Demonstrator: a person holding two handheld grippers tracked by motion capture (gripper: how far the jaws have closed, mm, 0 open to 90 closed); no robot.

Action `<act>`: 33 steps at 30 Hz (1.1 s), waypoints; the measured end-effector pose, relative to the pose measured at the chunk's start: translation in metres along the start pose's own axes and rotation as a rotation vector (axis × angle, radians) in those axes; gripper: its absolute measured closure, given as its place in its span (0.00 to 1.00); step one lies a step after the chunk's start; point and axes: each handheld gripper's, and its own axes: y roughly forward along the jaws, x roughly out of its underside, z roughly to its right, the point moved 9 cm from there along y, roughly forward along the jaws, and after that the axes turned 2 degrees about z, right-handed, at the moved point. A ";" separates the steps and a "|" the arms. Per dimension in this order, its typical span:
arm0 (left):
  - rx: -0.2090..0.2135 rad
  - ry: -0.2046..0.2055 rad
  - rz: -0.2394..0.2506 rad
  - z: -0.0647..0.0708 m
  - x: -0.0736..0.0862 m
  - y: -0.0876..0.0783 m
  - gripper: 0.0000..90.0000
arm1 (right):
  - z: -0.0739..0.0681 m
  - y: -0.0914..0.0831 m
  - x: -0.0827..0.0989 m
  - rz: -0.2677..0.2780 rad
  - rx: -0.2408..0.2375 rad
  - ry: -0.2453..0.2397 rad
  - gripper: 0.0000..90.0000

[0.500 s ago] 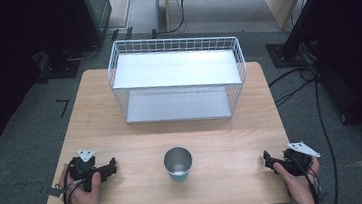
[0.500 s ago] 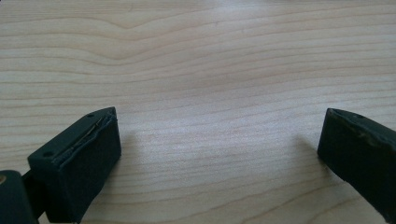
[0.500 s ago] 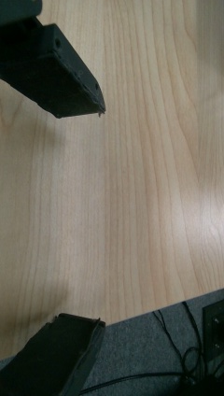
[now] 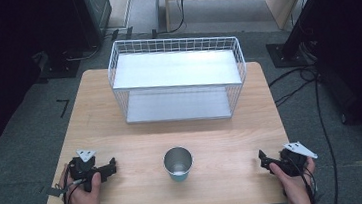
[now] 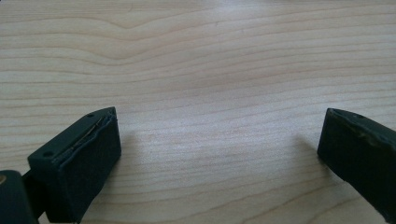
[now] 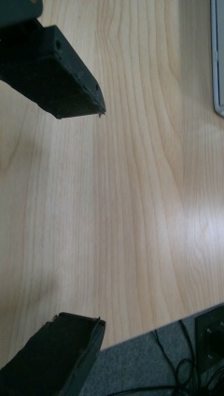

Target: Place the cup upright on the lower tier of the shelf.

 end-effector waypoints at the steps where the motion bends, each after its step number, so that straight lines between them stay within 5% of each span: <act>1: 0.000 0.000 0.000 0.000 0.000 0.000 0.00 | -0.002 0.000 0.000 -0.001 -0.002 -0.011 0.00; 33: 0.001 -0.001 0.001 0.000 0.000 0.000 0.00 | -0.068 -0.017 -0.015 0.090 -0.147 -0.095 0.06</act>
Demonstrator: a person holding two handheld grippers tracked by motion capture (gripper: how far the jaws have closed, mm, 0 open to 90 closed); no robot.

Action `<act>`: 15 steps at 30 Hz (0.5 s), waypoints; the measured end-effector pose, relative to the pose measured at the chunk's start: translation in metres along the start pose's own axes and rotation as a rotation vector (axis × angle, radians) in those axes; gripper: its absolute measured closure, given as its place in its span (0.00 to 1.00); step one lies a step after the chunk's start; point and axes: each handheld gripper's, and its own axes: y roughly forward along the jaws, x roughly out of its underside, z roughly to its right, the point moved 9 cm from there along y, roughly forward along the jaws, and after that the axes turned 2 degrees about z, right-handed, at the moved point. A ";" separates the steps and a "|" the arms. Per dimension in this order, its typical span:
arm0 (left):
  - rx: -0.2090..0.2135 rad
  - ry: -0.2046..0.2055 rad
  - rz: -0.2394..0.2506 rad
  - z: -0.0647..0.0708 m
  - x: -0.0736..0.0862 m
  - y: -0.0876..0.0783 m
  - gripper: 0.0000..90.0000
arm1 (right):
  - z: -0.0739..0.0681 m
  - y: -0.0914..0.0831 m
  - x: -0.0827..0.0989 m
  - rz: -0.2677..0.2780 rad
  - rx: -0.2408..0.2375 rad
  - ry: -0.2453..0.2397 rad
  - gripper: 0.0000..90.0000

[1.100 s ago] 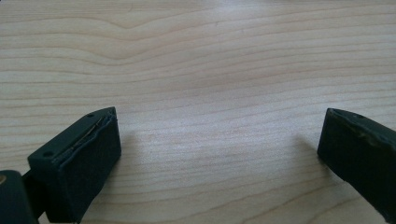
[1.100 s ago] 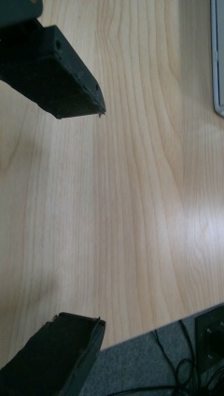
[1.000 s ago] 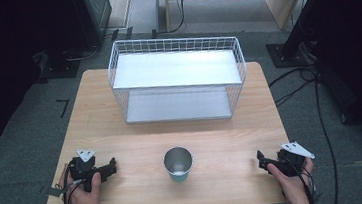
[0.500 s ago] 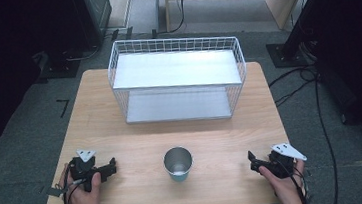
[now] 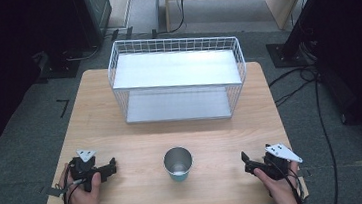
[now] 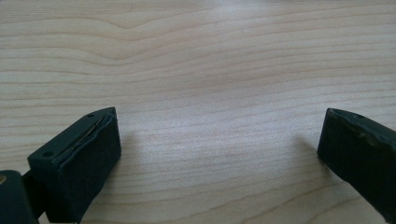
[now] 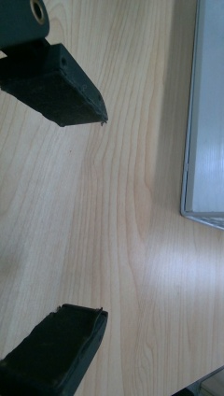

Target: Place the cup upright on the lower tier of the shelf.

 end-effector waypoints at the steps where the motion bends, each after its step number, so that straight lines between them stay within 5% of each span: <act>1: 0.000 0.000 0.000 0.000 0.000 0.000 0.00 | -0.002 0.000 0.000 0.002 -0.005 0.003 0.06; 15: 0.003 0.007 -0.002 0.000 0.000 0.000 0.00 | -0.025 0.000 -0.001 0.004 -0.043 -0.032 0.06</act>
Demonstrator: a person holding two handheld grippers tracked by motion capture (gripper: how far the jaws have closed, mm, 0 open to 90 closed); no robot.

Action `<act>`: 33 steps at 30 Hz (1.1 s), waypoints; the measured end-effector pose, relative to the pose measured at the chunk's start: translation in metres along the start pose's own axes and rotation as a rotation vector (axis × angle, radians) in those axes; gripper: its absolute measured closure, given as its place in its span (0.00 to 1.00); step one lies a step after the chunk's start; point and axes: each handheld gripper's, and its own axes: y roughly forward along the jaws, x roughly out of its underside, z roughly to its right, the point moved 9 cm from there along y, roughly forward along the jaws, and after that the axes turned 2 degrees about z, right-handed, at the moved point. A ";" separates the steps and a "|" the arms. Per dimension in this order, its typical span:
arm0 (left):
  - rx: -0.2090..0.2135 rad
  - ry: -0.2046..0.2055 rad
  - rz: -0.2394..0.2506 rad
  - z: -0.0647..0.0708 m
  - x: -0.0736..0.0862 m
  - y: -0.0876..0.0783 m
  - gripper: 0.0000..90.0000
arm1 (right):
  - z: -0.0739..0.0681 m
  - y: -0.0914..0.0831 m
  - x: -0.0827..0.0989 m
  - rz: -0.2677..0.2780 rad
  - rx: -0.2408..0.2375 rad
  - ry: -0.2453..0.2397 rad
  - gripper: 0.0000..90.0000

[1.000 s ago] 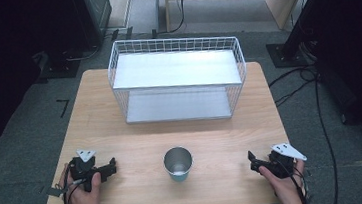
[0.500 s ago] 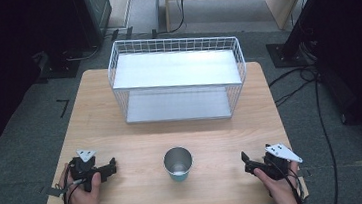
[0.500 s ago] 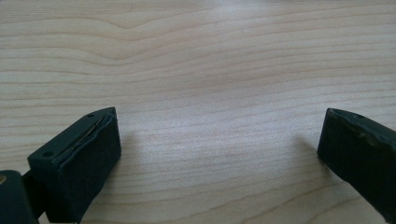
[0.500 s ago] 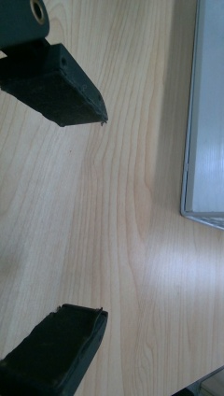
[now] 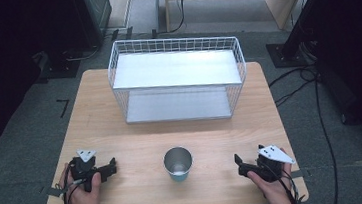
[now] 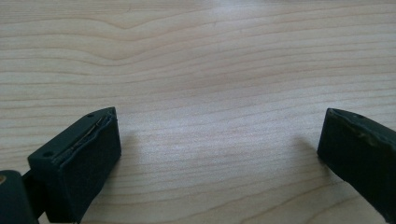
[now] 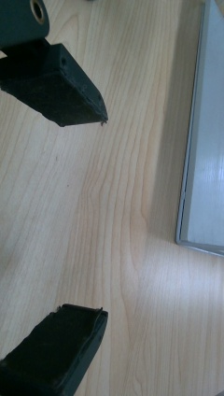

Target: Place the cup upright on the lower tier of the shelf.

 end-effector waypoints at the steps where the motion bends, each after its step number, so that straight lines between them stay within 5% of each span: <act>1: 0.000 0.000 0.000 0.000 0.000 0.000 0.00 | -0.002 0.000 -0.001 0.003 -0.002 -0.001 0.06; 22: 0.000 0.000 0.000 0.000 0.000 0.000 0.00 | -0.039 0.002 -0.006 0.024 -0.061 -0.047 0.07; 33: 0.000 -0.001 0.001 0.000 0.000 0.000 0.00 | -0.074 0.006 -0.004 0.017 -0.125 -0.093 0.07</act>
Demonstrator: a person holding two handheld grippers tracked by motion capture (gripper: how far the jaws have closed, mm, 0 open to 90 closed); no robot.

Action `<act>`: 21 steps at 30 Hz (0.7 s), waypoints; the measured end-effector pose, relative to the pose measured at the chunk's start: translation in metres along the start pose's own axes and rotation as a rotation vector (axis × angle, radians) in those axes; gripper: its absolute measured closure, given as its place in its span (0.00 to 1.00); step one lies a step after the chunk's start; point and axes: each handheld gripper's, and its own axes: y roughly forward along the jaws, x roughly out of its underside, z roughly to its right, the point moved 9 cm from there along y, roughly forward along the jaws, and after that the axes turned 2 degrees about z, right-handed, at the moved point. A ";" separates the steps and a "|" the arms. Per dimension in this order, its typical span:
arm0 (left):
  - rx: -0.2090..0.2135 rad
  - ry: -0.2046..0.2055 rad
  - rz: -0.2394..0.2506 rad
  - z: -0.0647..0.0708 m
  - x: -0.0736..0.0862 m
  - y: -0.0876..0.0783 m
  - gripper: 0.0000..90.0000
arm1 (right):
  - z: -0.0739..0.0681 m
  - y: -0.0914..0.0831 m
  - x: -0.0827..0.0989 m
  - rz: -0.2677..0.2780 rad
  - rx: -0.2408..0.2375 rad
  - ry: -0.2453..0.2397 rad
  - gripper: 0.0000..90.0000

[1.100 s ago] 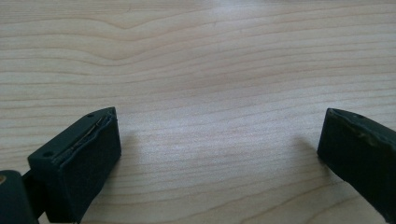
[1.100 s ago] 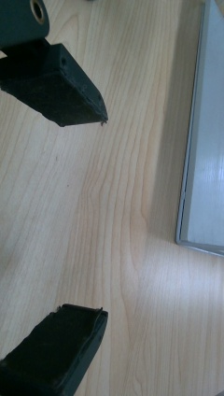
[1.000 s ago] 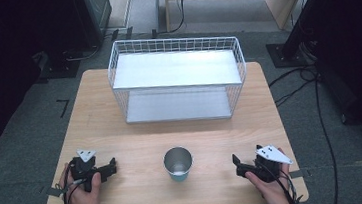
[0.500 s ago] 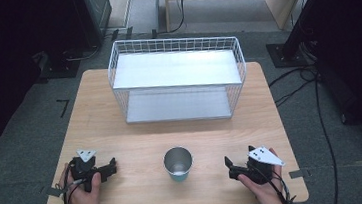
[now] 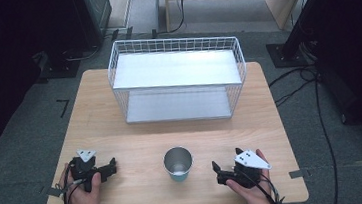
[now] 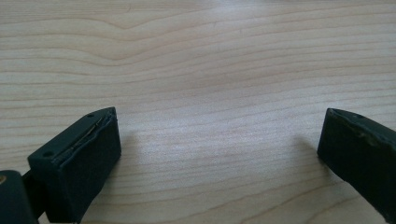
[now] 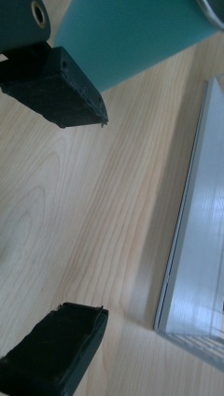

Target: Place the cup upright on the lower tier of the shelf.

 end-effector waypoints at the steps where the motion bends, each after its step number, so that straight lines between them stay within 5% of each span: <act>1: 0.000 0.000 0.000 0.000 0.000 0.000 0.00 | -0.002 0.001 0.000 0.000 -0.004 0.002 0.07; 21: 0.000 0.000 0.000 0.000 0.000 0.000 0.00 | -0.045 0.007 0.000 0.000 -0.096 -0.034 0.07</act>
